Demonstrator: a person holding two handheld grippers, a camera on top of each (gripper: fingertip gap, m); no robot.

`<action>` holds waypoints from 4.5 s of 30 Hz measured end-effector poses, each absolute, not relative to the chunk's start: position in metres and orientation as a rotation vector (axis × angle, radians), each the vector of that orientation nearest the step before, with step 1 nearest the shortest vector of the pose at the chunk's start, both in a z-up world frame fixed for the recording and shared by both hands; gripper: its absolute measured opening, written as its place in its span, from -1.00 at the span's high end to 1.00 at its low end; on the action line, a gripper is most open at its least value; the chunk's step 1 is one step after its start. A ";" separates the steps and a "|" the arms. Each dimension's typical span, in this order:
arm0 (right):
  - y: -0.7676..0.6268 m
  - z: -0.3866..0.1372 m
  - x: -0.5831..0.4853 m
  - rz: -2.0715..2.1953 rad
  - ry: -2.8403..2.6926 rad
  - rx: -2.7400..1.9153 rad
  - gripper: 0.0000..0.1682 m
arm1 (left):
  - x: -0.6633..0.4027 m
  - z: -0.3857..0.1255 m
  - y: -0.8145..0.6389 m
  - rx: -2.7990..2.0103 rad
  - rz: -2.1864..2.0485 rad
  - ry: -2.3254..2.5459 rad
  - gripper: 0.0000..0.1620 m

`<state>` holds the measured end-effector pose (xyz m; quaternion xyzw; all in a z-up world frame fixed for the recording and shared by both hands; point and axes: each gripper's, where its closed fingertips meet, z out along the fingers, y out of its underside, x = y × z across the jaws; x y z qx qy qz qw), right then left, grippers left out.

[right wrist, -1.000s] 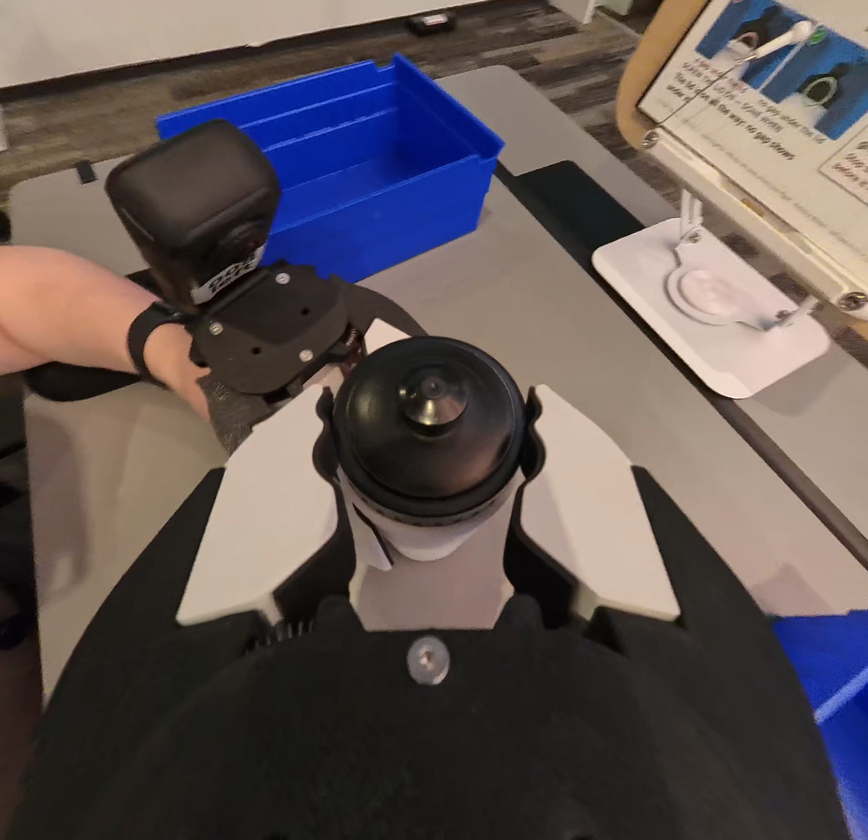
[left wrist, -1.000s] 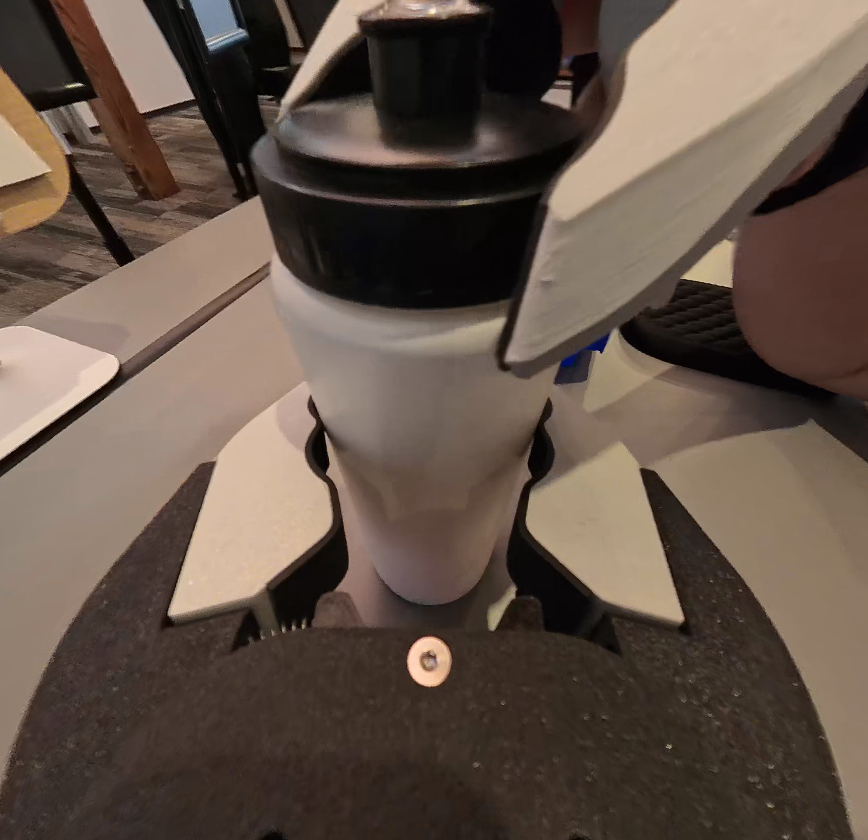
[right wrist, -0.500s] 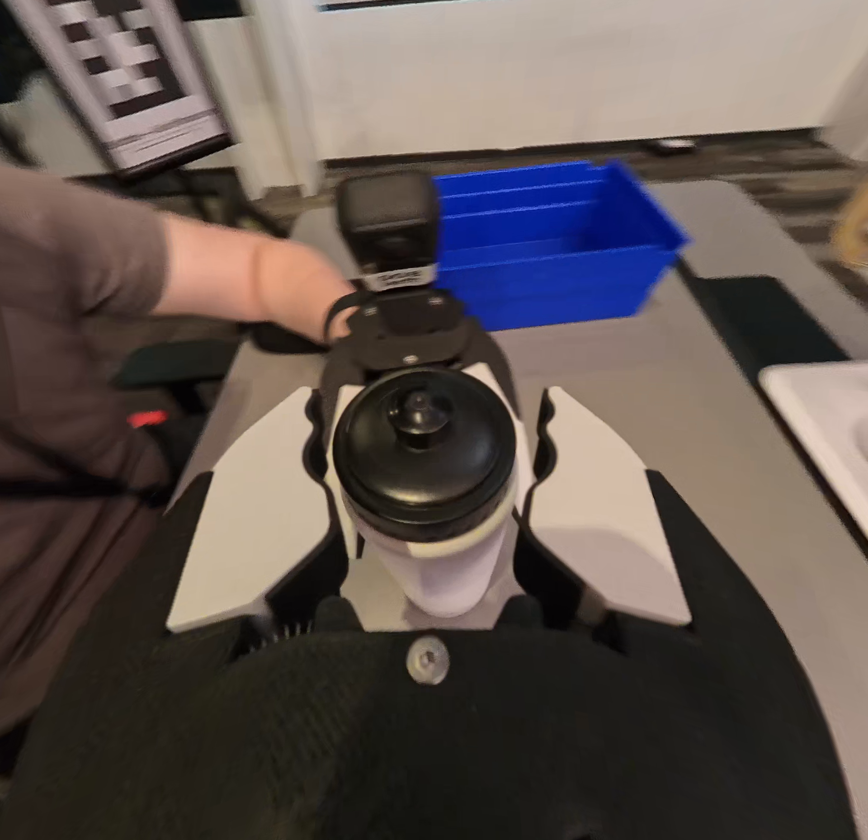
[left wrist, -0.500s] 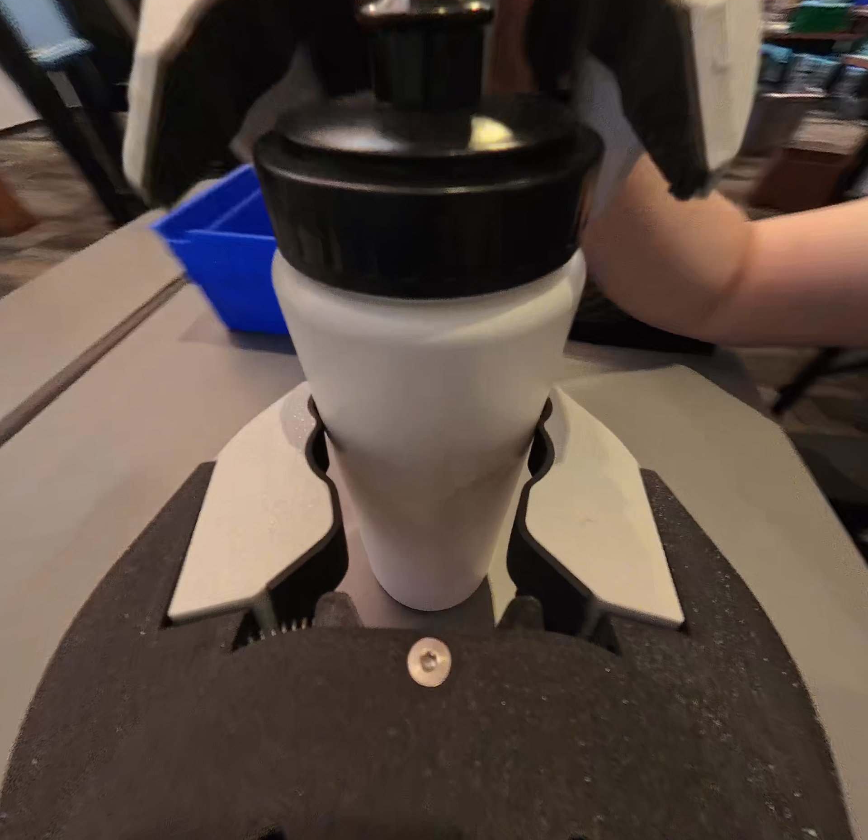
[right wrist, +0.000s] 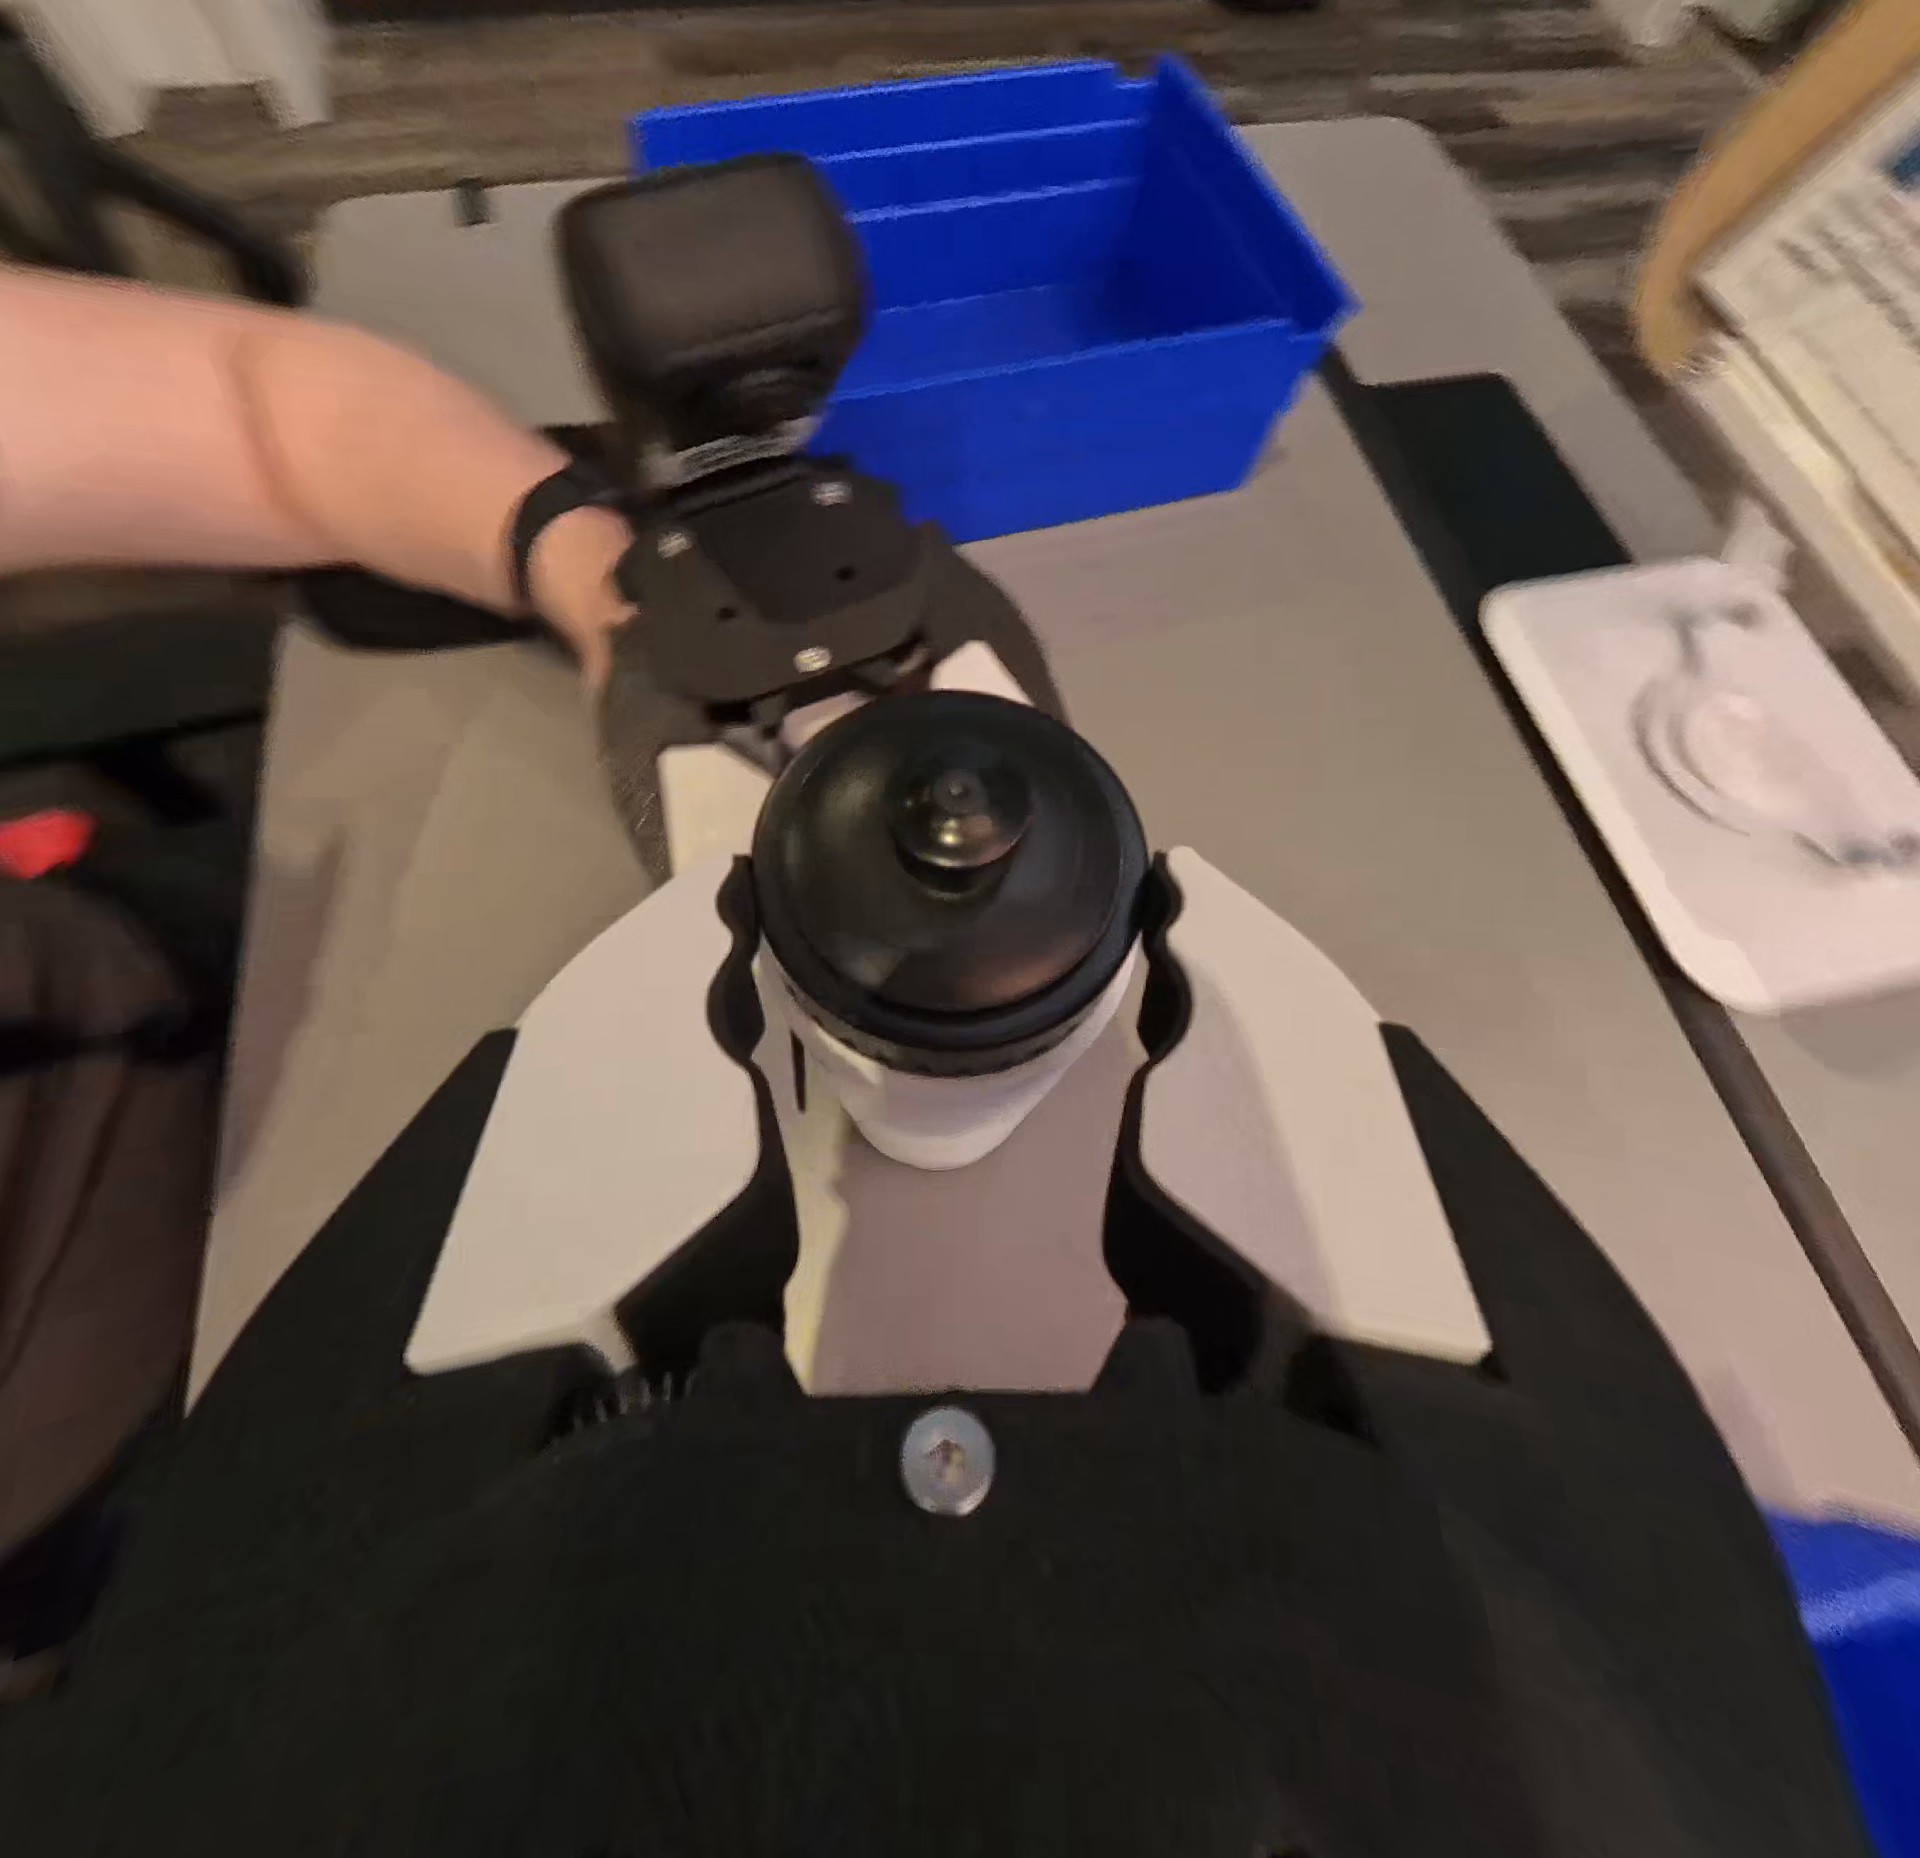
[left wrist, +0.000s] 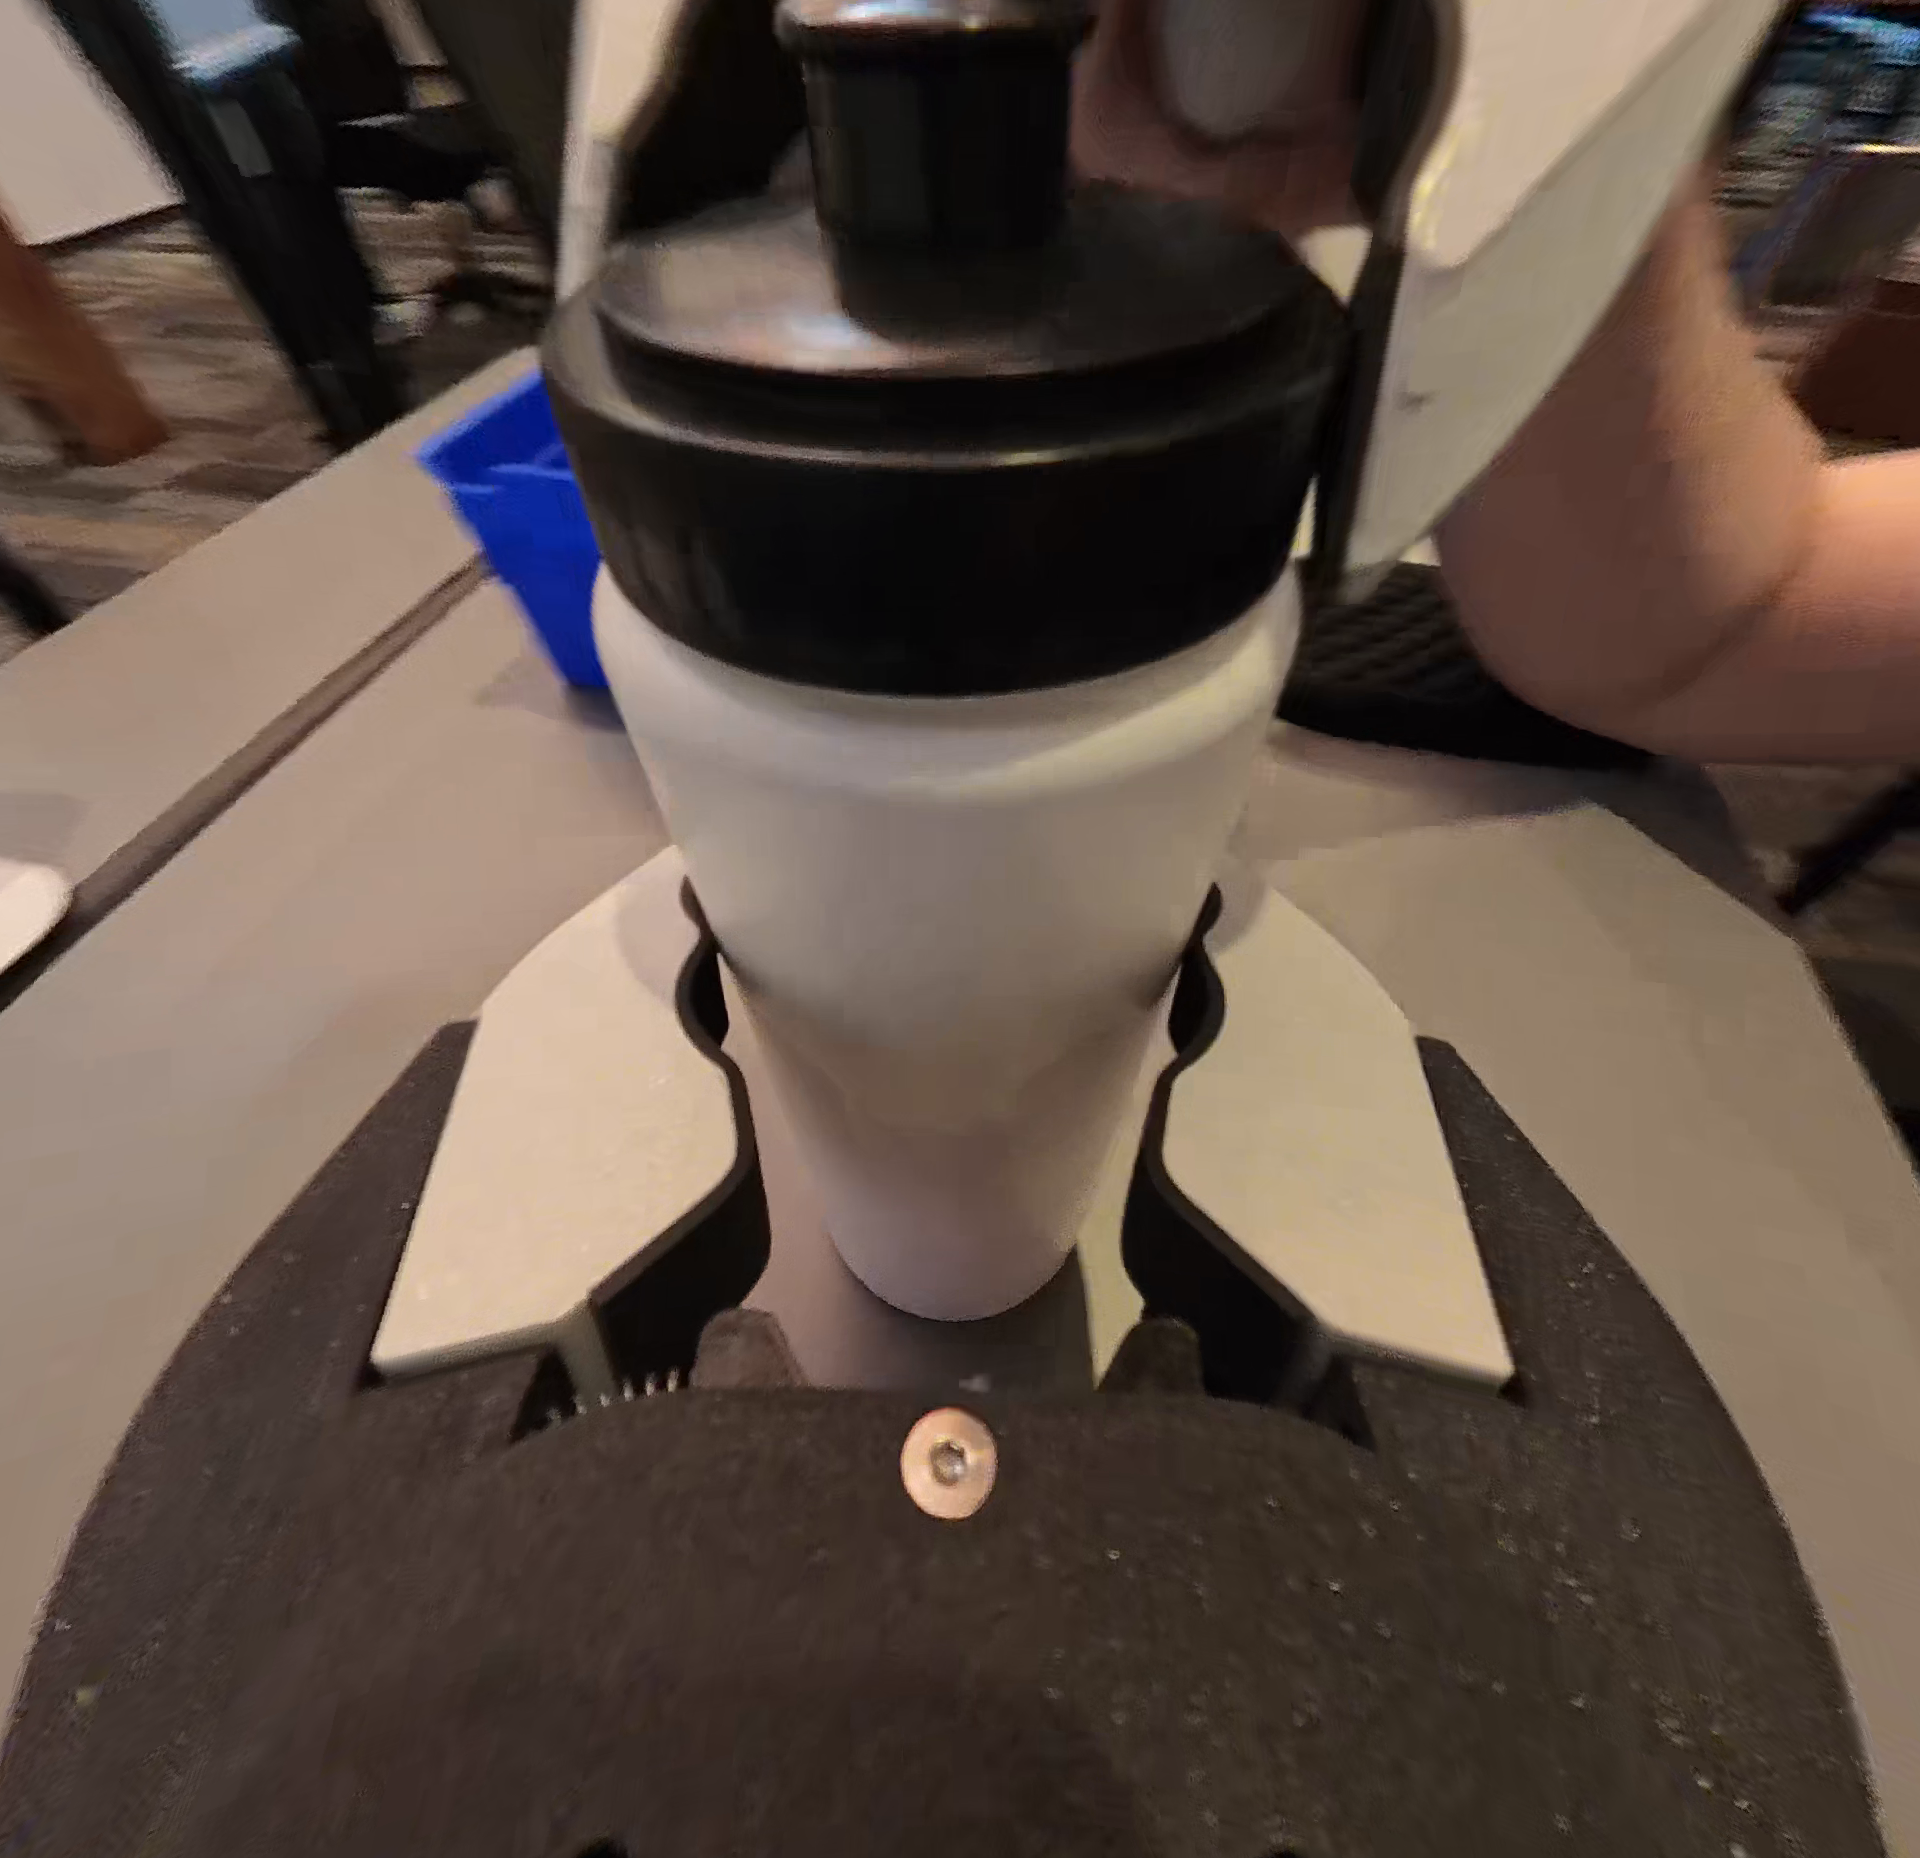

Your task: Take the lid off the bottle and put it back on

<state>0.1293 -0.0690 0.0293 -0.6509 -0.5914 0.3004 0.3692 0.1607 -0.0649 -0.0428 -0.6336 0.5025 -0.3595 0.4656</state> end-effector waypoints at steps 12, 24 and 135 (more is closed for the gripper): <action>-0.063 0.059 0.126 1.050 -1.353 -1.502 -0.12 | 0.165 -0.042 -0.067 -1.516 -0.909 1.208 -0.05; -0.055 0.027 0.123 0.788 -1.402 -1.736 0.13 | 0.153 -0.042 -0.048 -1.560 -0.830 1.141 -0.05; -0.118 0.037 0.123 0.866 -1.717 -1.479 -0.03 | 0.169 -0.047 -0.118 -1.445 -1.025 1.550 -0.04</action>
